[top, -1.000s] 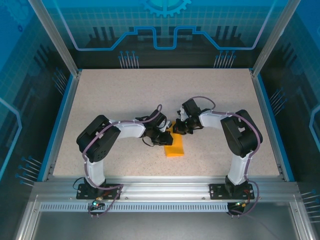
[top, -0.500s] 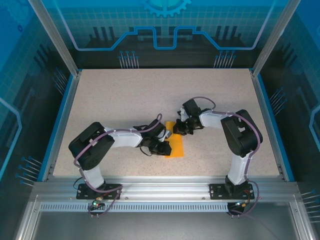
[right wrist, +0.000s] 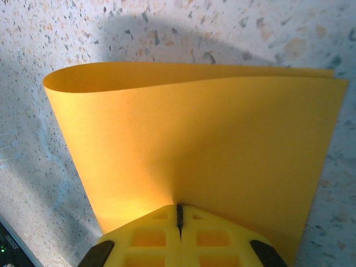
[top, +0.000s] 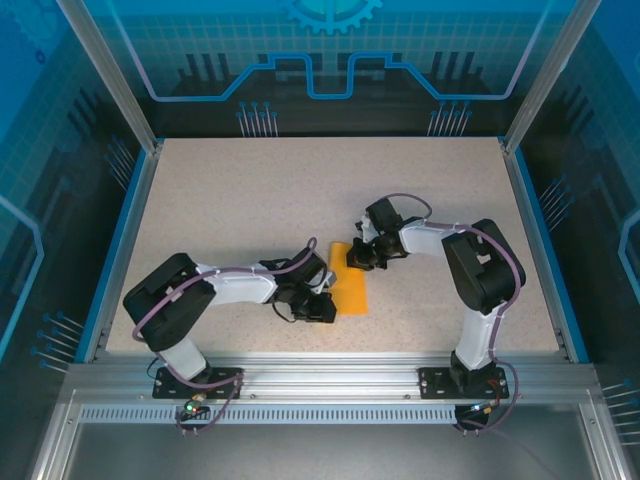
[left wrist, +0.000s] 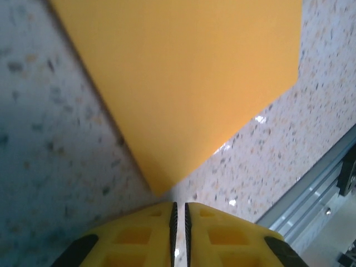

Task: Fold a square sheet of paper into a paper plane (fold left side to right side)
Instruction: First fold the square sheet of paper in half at the center of the table, then hold the square sheet of paper at the center of the table.

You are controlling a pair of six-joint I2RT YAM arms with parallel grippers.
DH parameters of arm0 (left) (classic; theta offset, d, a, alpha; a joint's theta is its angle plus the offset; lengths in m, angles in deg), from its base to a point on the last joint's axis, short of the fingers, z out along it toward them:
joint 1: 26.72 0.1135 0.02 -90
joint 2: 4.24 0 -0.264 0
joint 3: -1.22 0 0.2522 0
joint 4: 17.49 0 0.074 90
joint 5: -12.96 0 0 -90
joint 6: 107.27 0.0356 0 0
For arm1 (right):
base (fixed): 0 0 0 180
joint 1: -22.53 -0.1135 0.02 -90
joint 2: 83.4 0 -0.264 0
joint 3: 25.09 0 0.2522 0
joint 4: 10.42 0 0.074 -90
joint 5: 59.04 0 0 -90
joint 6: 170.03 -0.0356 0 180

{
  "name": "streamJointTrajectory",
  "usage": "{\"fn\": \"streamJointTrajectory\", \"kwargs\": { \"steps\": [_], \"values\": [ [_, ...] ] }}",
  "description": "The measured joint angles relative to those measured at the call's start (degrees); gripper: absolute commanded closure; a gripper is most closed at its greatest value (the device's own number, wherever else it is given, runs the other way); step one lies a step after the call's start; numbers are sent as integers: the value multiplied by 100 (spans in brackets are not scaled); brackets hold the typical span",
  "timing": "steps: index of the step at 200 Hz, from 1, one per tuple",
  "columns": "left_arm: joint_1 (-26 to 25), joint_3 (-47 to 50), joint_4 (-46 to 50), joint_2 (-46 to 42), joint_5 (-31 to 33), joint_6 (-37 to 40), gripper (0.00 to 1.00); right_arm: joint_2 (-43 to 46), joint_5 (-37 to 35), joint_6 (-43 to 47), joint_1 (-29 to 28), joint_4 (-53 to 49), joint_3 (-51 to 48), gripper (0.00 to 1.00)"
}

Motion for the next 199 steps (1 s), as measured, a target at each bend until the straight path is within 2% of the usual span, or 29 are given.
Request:
{"fn": "streamJointTrajectory", "kwargs": {
  "steps": [23,47,66,95,146,185,199],
  "values": [
    [87,-208,457,-212,-22,96,77,0,0,4,11,0,0,100],
    [413,-682,640,-190,-66,219,77,0,0,20,11,0,0,100],
    [619,-1132,675,50,-81,369,77,0,2,22,11,2,0,100],
    [656,-1622,684,627,-92,507,77,0,0,22,4,2,0,100],
    [656,-1692,599,1351,-142,549,77,0,0,22,0,4,0,100],
    [660,-1690,551,1386,-234,540,78,17,-22,66,-2,2,4,100],
    [660,-1676,518,1386,-234,520,78,57,-79,85,-7,-7,2,91]
  ]
}}
